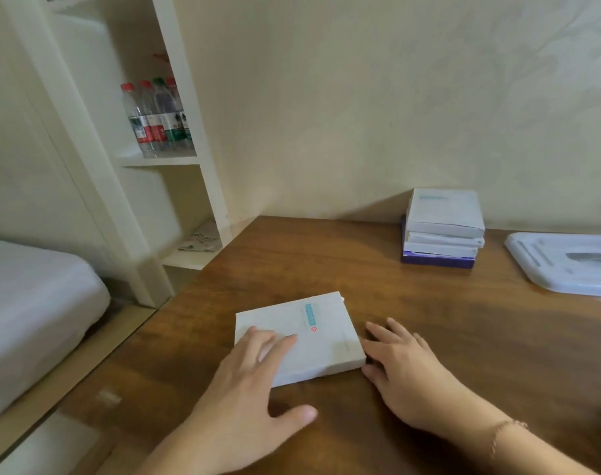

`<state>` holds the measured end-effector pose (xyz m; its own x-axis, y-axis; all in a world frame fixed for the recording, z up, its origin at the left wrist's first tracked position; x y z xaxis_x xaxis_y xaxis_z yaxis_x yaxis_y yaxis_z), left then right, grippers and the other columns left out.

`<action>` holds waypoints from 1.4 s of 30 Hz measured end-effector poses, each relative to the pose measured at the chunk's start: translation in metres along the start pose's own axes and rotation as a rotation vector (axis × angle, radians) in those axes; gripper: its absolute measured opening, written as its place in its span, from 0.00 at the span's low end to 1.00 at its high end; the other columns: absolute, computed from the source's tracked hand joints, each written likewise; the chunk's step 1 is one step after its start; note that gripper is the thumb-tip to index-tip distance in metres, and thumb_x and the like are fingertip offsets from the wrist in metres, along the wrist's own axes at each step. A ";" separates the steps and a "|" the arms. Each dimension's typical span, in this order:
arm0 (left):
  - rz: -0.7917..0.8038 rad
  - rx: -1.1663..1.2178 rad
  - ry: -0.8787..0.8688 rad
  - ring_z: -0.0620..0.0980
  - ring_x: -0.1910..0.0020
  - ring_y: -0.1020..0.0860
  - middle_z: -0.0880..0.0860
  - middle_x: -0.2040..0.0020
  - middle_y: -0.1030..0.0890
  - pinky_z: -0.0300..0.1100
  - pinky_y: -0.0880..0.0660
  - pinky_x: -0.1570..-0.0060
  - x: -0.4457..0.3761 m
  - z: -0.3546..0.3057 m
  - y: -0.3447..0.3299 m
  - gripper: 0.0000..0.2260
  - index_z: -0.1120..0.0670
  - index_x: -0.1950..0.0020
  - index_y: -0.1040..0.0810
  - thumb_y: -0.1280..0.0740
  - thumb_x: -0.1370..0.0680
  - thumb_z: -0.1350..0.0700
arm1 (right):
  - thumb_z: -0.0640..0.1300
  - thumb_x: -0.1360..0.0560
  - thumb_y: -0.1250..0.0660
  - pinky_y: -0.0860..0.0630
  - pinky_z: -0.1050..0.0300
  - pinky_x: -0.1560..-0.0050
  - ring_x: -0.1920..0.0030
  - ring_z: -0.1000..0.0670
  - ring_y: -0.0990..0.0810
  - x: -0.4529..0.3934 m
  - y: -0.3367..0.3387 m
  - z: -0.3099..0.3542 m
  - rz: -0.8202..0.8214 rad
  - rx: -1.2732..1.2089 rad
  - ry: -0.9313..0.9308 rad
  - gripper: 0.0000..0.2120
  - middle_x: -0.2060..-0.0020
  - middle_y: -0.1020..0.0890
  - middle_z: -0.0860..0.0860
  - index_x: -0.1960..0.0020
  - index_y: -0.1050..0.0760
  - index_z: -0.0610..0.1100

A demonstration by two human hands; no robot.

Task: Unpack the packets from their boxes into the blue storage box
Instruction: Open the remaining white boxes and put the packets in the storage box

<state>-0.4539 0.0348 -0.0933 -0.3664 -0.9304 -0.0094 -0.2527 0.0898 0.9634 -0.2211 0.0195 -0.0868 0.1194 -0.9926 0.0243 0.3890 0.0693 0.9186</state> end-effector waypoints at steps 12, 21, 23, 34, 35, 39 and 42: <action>-0.682 0.421 -0.387 0.34 0.42 0.23 0.31 0.39 0.23 0.33 0.21 0.52 0.045 -0.067 0.006 0.18 0.47 0.36 0.22 0.31 0.24 0.43 | 0.49 0.30 0.28 0.30 0.67 0.38 0.34 0.58 0.26 0.137 0.049 0.013 -0.594 -0.446 0.273 0.15 0.37 0.23 0.64 0.44 0.20 0.60; -0.237 0.990 -0.481 0.44 0.41 0.20 0.43 0.42 0.18 0.36 0.21 0.51 0.047 -0.118 0.012 0.18 0.36 0.36 0.23 0.32 0.26 0.39 | 0.49 0.27 0.31 0.23 0.70 0.58 0.52 0.59 0.17 0.143 0.102 -0.005 -0.703 -0.651 0.269 0.06 0.55 0.15 0.63 0.53 0.17 0.58; -0.231 1.018 -0.512 0.44 0.42 0.19 0.43 0.42 0.17 0.36 0.22 0.50 0.045 -0.124 0.013 0.17 0.38 0.36 0.22 0.32 0.25 0.40 | 0.51 0.27 0.31 0.26 0.75 0.62 0.55 0.62 0.18 0.144 0.109 -0.005 -0.659 -0.601 0.233 0.04 0.59 0.16 0.66 0.57 0.17 0.59; -0.401 1.164 -0.457 0.50 0.48 0.17 0.45 0.44 0.18 0.37 0.20 0.62 0.034 -0.130 0.019 0.20 0.35 0.35 0.27 0.34 0.26 0.35 | 0.54 0.23 0.35 0.21 0.53 0.61 0.58 0.54 0.21 0.125 0.161 0.035 -0.451 0.262 0.309 0.04 0.56 0.19 0.62 0.51 0.21 0.61; -0.504 1.149 -0.458 0.52 0.49 0.17 0.47 0.43 0.19 0.39 0.19 0.63 0.034 -0.131 0.025 0.22 0.39 0.33 0.29 0.31 0.26 0.38 | 0.56 0.23 0.36 0.22 0.54 0.60 0.58 0.55 0.22 0.122 0.164 0.035 -0.430 0.266 0.311 0.05 0.55 0.19 0.62 0.50 0.22 0.62; -0.764 0.607 -0.632 0.46 0.48 0.19 0.48 0.47 0.19 0.34 0.22 0.54 0.031 -0.131 0.062 0.13 0.56 0.43 0.20 0.30 0.24 0.52 | 0.58 0.25 0.36 0.22 0.54 0.62 0.60 0.57 0.22 0.113 0.164 0.032 -0.412 0.251 0.308 0.08 0.55 0.19 0.63 0.51 0.21 0.60; -0.670 0.498 -0.566 0.43 0.48 0.20 0.44 0.50 0.18 0.31 0.23 0.54 0.025 -0.132 0.077 0.11 0.53 0.46 0.18 0.32 0.24 0.49 | 0.58 0.28 0.32 0.21 0.50 0.65 0.59 0.50 0.18 0.110 0.150 0.028 -0.542 0.367 0.370 0.09 0.56 0.17 0.59 0.52 0.19 0.55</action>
<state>-0.3642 -0.0288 0.0164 -0.3509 -0.5495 -0.7582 -0.8602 -0.1308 0.4929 -0.1749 -0.0818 0.0644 0.3222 -0.7753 -0.5432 0.1589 -0.5214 0.8384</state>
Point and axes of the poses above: each hand's wrist, its own x-axis away from the middle knuckle, its own y-axis out of the back of the hand, z = x × y, the point moved 2 cm from there along -x, towards the middle knuckle
